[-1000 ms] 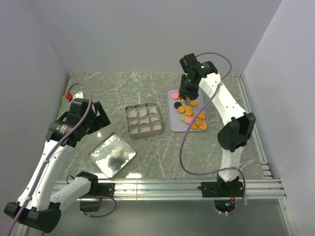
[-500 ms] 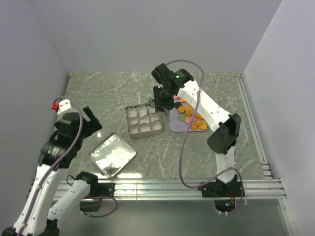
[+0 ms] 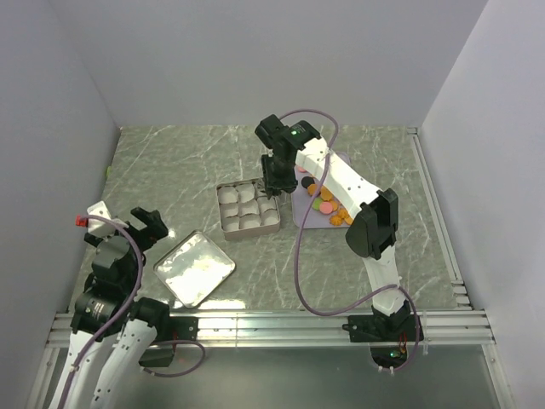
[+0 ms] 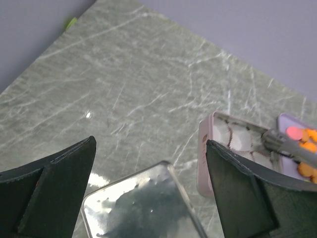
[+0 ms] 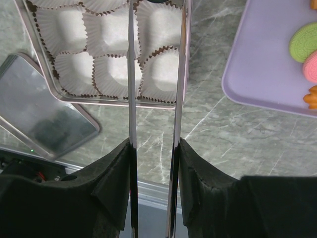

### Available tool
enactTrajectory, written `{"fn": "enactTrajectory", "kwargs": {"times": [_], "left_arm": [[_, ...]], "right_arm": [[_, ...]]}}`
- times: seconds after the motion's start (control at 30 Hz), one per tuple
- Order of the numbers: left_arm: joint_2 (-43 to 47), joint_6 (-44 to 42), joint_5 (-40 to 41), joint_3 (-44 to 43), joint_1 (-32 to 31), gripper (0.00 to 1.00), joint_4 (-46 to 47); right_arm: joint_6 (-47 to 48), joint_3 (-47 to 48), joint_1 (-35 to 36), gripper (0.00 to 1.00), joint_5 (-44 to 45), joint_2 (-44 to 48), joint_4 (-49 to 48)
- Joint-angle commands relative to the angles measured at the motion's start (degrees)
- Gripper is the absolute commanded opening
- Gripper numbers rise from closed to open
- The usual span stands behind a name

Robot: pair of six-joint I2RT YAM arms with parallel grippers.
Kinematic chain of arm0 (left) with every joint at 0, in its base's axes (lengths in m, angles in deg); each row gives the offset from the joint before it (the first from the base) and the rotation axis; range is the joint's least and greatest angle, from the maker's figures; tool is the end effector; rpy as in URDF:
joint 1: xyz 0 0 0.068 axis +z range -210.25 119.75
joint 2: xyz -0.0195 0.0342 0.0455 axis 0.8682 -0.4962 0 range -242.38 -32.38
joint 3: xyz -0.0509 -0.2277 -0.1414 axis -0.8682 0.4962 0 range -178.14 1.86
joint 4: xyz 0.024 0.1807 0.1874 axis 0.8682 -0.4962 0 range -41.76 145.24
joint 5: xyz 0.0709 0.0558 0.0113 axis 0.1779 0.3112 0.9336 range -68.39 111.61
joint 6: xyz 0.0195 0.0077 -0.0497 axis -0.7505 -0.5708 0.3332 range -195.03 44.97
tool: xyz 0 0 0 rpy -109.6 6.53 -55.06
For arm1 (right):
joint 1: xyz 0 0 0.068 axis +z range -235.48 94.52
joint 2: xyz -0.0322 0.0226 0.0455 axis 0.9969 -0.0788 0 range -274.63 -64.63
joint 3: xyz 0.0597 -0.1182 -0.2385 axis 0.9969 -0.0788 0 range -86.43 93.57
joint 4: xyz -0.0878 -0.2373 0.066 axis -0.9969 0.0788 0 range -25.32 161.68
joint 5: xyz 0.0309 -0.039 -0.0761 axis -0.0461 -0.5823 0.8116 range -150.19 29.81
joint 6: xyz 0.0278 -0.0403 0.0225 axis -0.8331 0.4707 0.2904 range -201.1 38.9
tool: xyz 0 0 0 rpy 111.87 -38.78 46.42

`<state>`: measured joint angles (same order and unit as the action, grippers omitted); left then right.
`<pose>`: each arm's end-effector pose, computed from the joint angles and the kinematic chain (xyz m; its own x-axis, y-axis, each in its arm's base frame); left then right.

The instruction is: Pack the cookies

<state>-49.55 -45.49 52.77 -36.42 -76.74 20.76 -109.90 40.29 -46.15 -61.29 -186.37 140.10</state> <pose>0.0785 -0.0040 0.3114 -0.0747 -0.4178 -0.9055 -0.3180 0.8706 -0.3754 0.3357 0.2759 0.3158 -0.9464 -0.1527 -0.2847 -0.2085 0.9618 0.1773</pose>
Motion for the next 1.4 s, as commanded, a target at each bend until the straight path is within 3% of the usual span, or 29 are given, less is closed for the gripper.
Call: {"fn": "enactTrajectory", "kwargs": {"times": [0.0,0.63,0.93,1.2,1.37], "left_arm": [[1.9,-2.7,0.0,0.2,0.1,0.99,6.2],[0.1,-4.2,-4.8,0.6,0.0,0.99,7.4],[0.1,-4.5,-5.8,0.7,0.0,0.99,7.5],[-2.3,-4.3,-6.5,0.0,0.0,0.99,6.8],[-1.3,-5.0,-8.4,0.4,0.0,0.99,7.3]], "right_arm": [[0.8,-0.6,-0.2,0.4,1.0,1.3,-1.3],[-2.0,3.5,-0.5,0.58,2.1,-1.4,-3.1],[-3.0,5.6,-2.0,0.6,3.6,0.8,-1.1],[-2.5,-8.4,-8.1,0.6,5.9,13.8,-4.1],[-0.9,-16.0,-12.6,0.6,6.4,17.1,-5.2]]}}
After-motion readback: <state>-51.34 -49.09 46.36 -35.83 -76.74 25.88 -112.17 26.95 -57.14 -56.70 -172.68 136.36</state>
